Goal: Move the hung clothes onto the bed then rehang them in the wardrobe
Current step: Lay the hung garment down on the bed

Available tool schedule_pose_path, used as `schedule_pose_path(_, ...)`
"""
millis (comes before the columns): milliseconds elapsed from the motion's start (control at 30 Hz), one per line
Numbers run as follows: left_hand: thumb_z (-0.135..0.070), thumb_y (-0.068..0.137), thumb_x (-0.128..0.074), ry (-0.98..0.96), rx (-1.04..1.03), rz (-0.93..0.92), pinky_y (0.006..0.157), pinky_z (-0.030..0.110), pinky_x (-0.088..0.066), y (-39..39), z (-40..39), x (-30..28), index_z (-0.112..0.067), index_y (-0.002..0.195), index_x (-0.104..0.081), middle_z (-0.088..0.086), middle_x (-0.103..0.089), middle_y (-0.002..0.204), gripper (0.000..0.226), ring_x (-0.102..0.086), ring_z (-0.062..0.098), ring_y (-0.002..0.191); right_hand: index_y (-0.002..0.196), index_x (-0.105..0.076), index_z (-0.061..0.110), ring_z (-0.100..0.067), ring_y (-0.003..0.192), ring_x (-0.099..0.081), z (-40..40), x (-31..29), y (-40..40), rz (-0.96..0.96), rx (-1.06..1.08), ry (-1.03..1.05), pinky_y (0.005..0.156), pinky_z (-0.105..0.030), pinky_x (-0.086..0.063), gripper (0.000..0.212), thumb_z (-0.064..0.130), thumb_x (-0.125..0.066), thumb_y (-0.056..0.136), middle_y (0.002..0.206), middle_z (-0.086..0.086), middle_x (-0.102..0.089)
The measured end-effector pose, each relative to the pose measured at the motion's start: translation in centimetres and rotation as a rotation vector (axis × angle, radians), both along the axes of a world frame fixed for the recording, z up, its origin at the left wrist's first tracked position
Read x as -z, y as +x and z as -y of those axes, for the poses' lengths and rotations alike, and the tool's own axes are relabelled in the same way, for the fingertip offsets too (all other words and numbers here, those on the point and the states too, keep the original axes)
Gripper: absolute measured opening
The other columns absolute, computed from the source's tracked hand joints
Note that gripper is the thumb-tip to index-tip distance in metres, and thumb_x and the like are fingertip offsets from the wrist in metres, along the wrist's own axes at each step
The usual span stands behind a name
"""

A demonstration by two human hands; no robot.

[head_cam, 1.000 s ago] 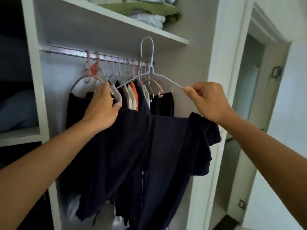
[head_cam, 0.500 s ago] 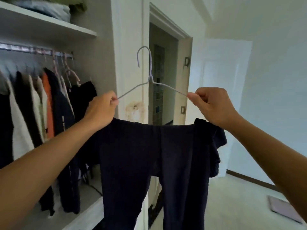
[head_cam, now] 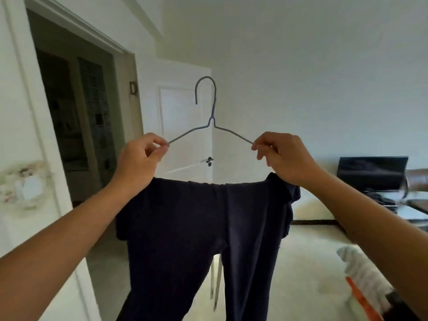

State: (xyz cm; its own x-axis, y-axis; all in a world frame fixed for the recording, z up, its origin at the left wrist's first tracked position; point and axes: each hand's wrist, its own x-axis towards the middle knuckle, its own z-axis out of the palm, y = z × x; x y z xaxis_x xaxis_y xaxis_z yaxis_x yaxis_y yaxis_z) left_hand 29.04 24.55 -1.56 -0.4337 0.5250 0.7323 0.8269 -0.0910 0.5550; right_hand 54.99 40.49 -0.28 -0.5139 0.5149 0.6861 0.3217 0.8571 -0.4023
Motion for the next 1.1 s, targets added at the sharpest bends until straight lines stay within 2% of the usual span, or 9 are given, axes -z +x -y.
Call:
schedule_pose_path(100,-0.016,0.094,-0.062,-0.034,0.190,0.059,0.079,0.030,-0.053,2.3,-4.8,0.1,-0.023,0.097,-0.069,0.002,-0.067,0.075,0.011,-0.065,0.018,0.080,0.102,-0.070,0.028,-0.005,0.068,-0.062,-1.4,0.4,3.5,-0.015,0.099,-0.049,0.062,-0.012,-0.047,0.026,0.011,-0.050,0.097,0.081,0.011,-0.070)
schedule_pose_path(233,-0.006,0.091,-0.064,-0.072,0.391,0.079,0.073,0.018,-0.048,5.7,-10.2,0.4,-0.020,0.095,-0.071,0.003,-0.071,0.074,0.017,-0.068,0.013,0.076,0.101,-0.072,0.029,-0.012,0.069,-0.064,-2.6,1.2,7.8,-0.038,0.257,-0.097,0.069,-0.026,-0.054,0.020,0.017,-0.057,0.097,0.079,0.008,-0.070)
schedule_pose_path(367,-0.008,0.089,-0.068,-0.110,0.571,0.111,0.072,0.023,-0.052,8.7,-14.8,1.5,-0.022,0.090,-0.073,0.002,-0.072,0.072,0.015,-0.067,0.011,0.068,0.090,-0.073,0.028,-0.008,0.063,-0.066,-3.7,2.9,11.8,-0.071,0.437,-0.133,0.065,-0.022,-0.054,0.009,0.022,-0.067,0.093,0.072,0.009,-0.070)
schedule_pose_path(467,-0.011,0.088,-0.071,-0.142,0.689,0.112,0.066,0.025,-0.052,11.5,-17.6,2.9,-0.020,0.088,-0.074,0.003,-0.072,0.070,0.010,-0.059,0.009,0.057,0.090,-0.074,0.025,-0.003,0.067,-0.066,-4.0,4.5,14.6,-0.089,0.571,-0.130,0.067,-0.016,-0.052,0.009,0.019,-0.068,0.091,0.075,0.013,-0.070)
schedule_pose_path(600,-0.011,0.089,-0.070,-0.208,0.800,0.100,0.066,0.024,-0.053,16.1,-21.2,5.1,-0.020,0.088,-0.073,0.001,-0.071,0.071,0.009,-0.060,0.009,0.058,0.093,-0.074,0.026,0.000,0.070,-0.066,-3.7,6.2,18.6,-0.076,0.711,-0.154,0.059,-0.004,-0.045,0.011,0.017,-0.070,0.090,0.079,0.016,-0.069)
schedule_pose_path(700,-0.012,0.090,-0.068,-0.244,0.864,0.078,0.066,0.020,-0.051,20.0,-23.8,6.5,-0.017,0.091,-0.072,0.000,-0.071,0.072,0.006,-0.061,0.009,0.060,0.094,-0.076,0.024,0.003,0.067,-0.064,-3.7,7.3,22.2,-0.051,0.814,-0.163,0.068,-0.010,-0.048,0.009,0.018,-0.072,0.088,0.074,0.020,-0.067)
schedule_pose_path(833,-0.014,0.091,-0.067,-0.296,0.929,0.009,0.065,0.023,-0.054,26.1,-27.1,7.8,-0.022,0.088,-0.069,0.002,-0.070,0.073,0.009,-0.064,0.017,0.063,0.088,-0.077,0.022,0.004,0.064,-0.062,-4.4,8.9,27.4,-0.061,0.939,-0.192,0.074,-0.019,-0.048,0.007,0.016,-0.074,0.087,0.065,0.025,-0.062)
schedule_pose_path(1033,-0.012,0.090,-0.067,-0.390,1.016,-0.046,0.058,0.014,-0.047,34.4,-32.8,9.8,-0.018,0.090,-0.071,0.002,-0.070,0.074,0.007,-0.064,0.012,0.062,0.089,-0.079,0.017,-0.003,0.067,-0.064,-6.8,10.9,34.9,-0.020,1.050,-0.239,0.081,-0.032,-0.056,0.006,0.016,-0.075,0.085,0.065,0.020,-0.064)
schedule_pose_path(1100,-0.012,0.090,-0.067,-0.421,1.030,-0.052,0.059,0.014,-0.048,36.9,-34.7,10.5,-0.014,0.093,-0.071,0.002,-0.070,0.075,0.006,-0.064,0.013,0.063,0.087,-0.079,0.019,-0.005,0.068,-0.066,-8.0,11.5,37.2,0.010,1.064,-0.247,0.082,-0.032,-0.056,0.005,0.016,-0.075,0.085,0.067,0.016,-0.067)
